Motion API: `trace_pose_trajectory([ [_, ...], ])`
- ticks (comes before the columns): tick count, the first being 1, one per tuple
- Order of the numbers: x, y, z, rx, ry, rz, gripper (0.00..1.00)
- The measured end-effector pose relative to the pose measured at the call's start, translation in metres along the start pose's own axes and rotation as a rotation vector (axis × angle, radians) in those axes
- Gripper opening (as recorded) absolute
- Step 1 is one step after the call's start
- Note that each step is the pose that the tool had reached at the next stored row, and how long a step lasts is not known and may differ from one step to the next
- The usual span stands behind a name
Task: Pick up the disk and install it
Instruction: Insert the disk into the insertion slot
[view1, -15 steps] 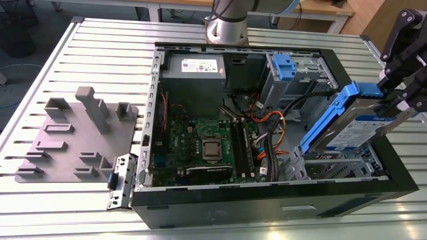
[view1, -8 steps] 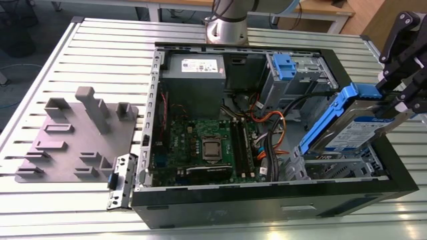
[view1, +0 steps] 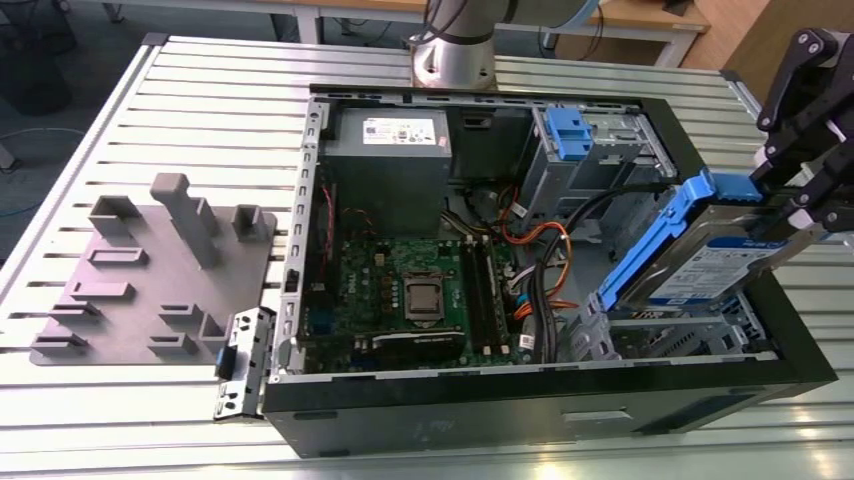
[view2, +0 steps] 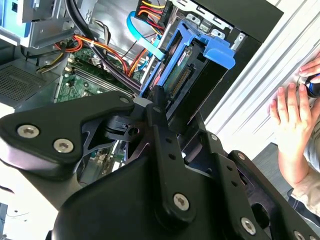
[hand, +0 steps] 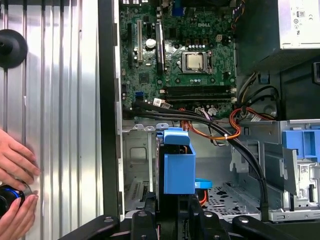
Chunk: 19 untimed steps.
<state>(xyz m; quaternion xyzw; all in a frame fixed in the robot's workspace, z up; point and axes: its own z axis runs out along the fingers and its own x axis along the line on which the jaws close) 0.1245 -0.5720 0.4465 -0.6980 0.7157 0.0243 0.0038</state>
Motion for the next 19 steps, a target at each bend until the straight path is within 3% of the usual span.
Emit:
trace_pose_trajectory([
  [6, 0.0003, -0.0002, 0.006, 0.0, 0.0, 0.0, 0.35],
  [19, 0.0012, -0.0008, 0.0293, 0.0, -0.0001, 0.0, 0.35],
])
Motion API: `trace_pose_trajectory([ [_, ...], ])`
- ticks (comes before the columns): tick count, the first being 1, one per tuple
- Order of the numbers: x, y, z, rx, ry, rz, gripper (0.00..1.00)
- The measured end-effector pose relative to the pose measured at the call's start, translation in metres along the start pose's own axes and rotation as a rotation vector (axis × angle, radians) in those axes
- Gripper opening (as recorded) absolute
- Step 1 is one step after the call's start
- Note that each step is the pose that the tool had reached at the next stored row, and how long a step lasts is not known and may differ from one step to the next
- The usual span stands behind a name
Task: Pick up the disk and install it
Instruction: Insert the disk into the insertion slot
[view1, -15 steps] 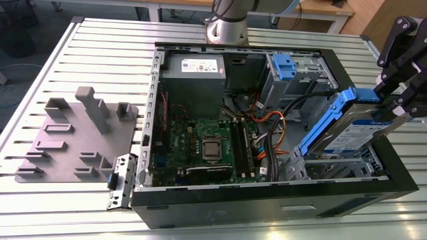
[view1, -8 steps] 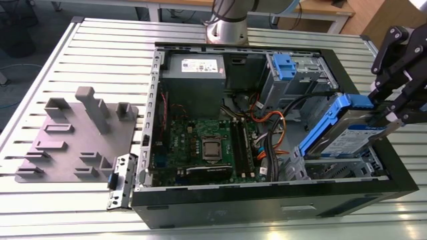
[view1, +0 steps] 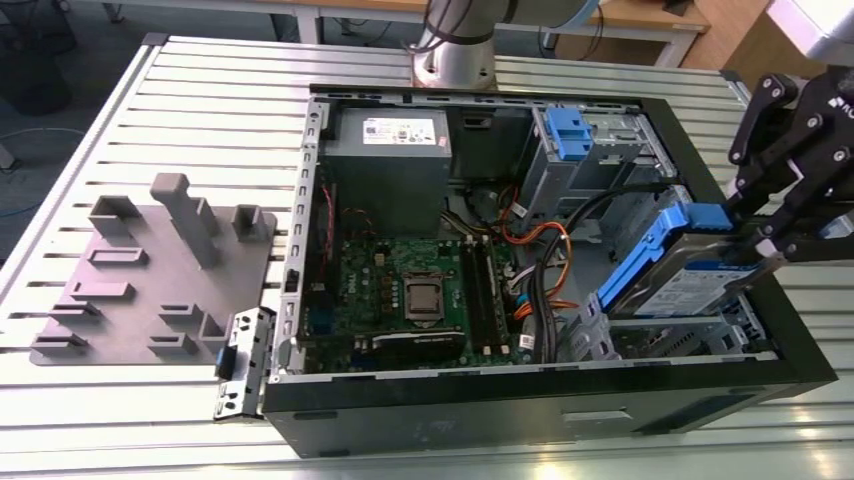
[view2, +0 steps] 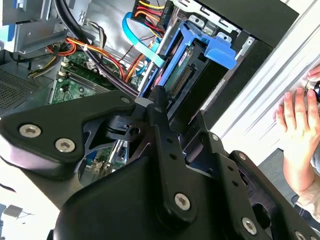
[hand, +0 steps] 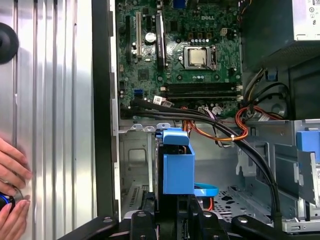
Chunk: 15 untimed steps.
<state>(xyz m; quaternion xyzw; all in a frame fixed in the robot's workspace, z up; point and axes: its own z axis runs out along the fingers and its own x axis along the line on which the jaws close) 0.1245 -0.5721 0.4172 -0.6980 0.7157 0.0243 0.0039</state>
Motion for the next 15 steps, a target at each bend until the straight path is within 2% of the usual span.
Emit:
trace_pose_trajectory([
  [10, 0.0012, -0.0005, 0.0181, 0.0, 0.0002, 0.0, 0.35],
  [15, 0.0013, -0.0006, 0.0198, 0.0, 0.0001, 0.0, 0.35],
])
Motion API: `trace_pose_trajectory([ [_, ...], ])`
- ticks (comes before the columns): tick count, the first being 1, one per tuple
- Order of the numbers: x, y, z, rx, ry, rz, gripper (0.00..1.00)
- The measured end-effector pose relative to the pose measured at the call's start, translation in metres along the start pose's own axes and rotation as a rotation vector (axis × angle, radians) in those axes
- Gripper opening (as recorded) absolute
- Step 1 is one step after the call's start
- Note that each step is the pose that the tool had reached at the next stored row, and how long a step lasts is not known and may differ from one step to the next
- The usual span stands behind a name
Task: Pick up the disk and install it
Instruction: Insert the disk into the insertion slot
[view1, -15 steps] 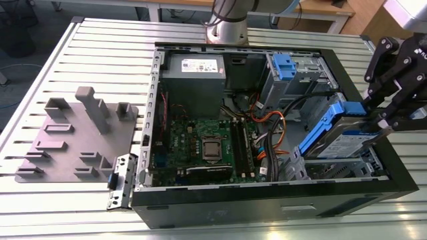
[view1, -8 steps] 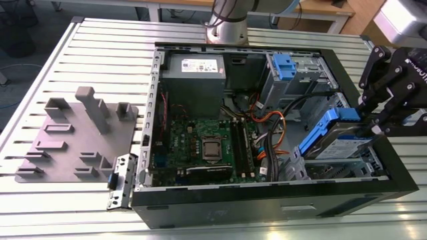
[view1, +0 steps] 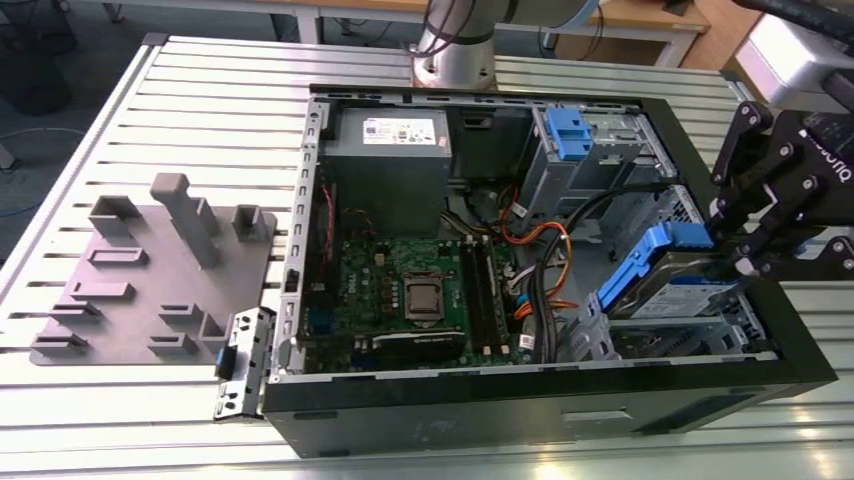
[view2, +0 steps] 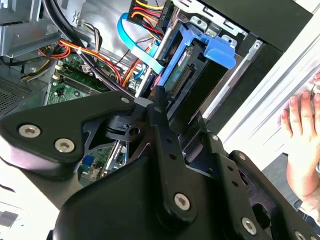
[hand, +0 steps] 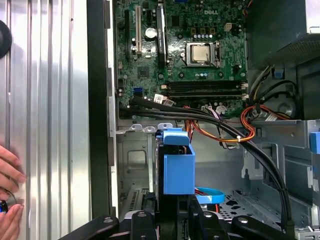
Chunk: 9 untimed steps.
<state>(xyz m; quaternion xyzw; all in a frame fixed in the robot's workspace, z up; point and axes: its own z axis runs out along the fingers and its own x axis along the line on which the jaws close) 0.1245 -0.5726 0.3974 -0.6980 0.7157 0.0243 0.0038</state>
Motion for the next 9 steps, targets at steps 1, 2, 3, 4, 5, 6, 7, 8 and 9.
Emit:
trace_pose_trajectory([
  [1, 0.0, 0.0, 0.0, 0.0, 0.0, 0.0, 0.35],
  [2, 0.0, 0.0, 0.0001, 0.0, 0.0, 0.0, 0.35],
  [3, 0.0, 0.0, 0.0013, 0.0, -0.0003, 0.0, 0.35],
  [4, 0.0001, -0.0001, 0.0031, 0.0, -0.0005, 0.0, 0.35],
  [5, 0.0002, -0.0001, 0.0047, 0.0, 0.0001, 0.0, 0.35],
  [6, 0.0002, -0.0002, 0.0064, 0.0, 0.0005, 0.0, 0.35],
  [7, 0.0003, -0.0003, 0.0083, 0.0, 0.0006, 0.0, 0.35],
  [8, 0.0004, -0.0003, 0.0101, 0.0, 0.0009, 0.0, 0.35],
  [9, 0.0005, -0.0004, 0.012, 0.0, 0.0013, 0.0, 0.35],
])
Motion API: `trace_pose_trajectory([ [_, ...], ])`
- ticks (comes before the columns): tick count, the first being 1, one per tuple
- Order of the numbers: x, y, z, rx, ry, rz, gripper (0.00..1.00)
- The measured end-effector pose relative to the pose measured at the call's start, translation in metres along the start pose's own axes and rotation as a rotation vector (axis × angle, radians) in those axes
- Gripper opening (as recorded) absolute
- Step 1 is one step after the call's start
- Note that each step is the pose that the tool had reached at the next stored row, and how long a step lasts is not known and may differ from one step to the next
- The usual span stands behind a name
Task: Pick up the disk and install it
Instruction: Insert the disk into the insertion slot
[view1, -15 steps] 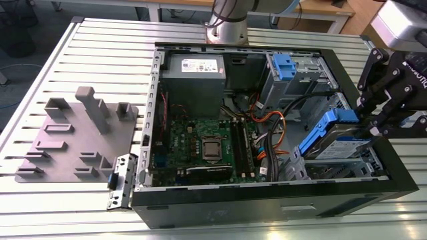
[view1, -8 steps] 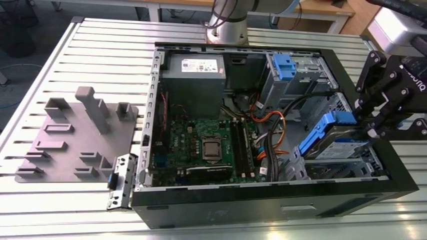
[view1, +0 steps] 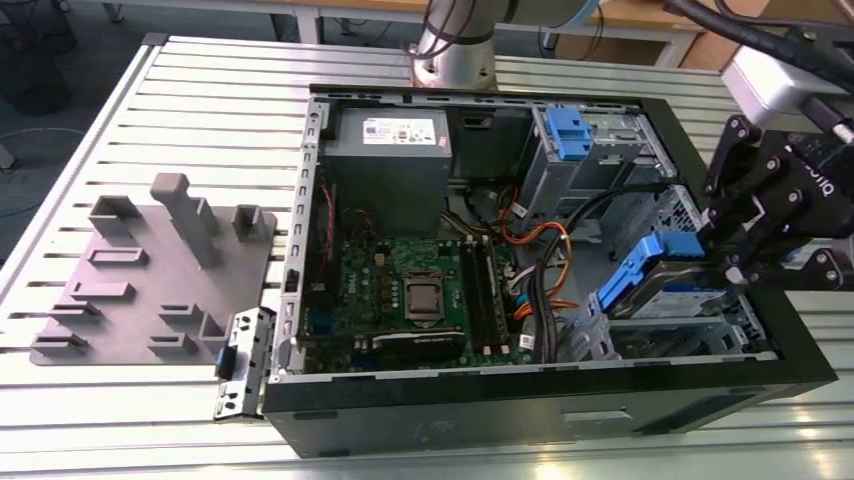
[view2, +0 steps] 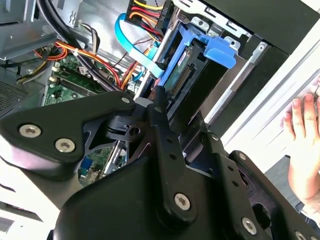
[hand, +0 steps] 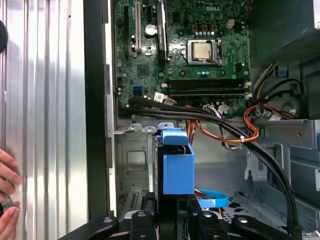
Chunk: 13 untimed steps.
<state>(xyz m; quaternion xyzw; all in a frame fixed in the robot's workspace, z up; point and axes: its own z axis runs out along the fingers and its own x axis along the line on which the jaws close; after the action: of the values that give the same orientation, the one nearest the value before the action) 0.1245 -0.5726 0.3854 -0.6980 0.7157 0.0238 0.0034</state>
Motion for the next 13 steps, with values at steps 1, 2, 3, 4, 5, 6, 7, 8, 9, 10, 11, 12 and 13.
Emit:
trace_pose_trajectory([
  [1, 0.0, -0.0001, 0.0017, 0.0, 0.0005, 0.0, 0.35],
  [2, 0.0001, -0.0001, 0.0036, 0.0001, 0.0007, 0.0, 0.35],
  [3, 0.0002, -0.0002, 0.0054, 0.0001, 0.001, 0.0, 0.35],
  [4, 0.0003, -0.0002, 0.0072, 0.0001, 0.0013, 0.0, 0.35],
  [5, 0.0003, -0.0003, 0.0089, 0.0001, 0.0017, 0.0, 0.35],
  [6, 0.0004, -0.0003, 0.0107, 0.0001, 0.0021, 0.0, 0.35],
  [7, 0.0005, -0.0004, 0.0127, 0.0001, 0.0023, 0.0, 0.35],
  [8, 0.0005, -0.0004, 0.0144, 0.0001, 0.0027, 0.0, 0.35],
  [9, 0.0006, -0.0005, 0.0163, 0.0001, 0.003, 0.0, 0.35],
  [10, 0.0007, -0.0005, 0.018, 0.0001, 0.0034, 0.0, 0.35],
  [11, 0.0007, -0.0006, 0.0198, 0.0001, 0.0037, 0.0, 0.35],
  [12, 0.0008, -0.0007, 0.0217, 0.0001, 0.004, 0.0, 0.35],
  [13, 0.0009, -0.0007, 0.023, 0.0001, 0.0051, 0.0, 0.35],
])
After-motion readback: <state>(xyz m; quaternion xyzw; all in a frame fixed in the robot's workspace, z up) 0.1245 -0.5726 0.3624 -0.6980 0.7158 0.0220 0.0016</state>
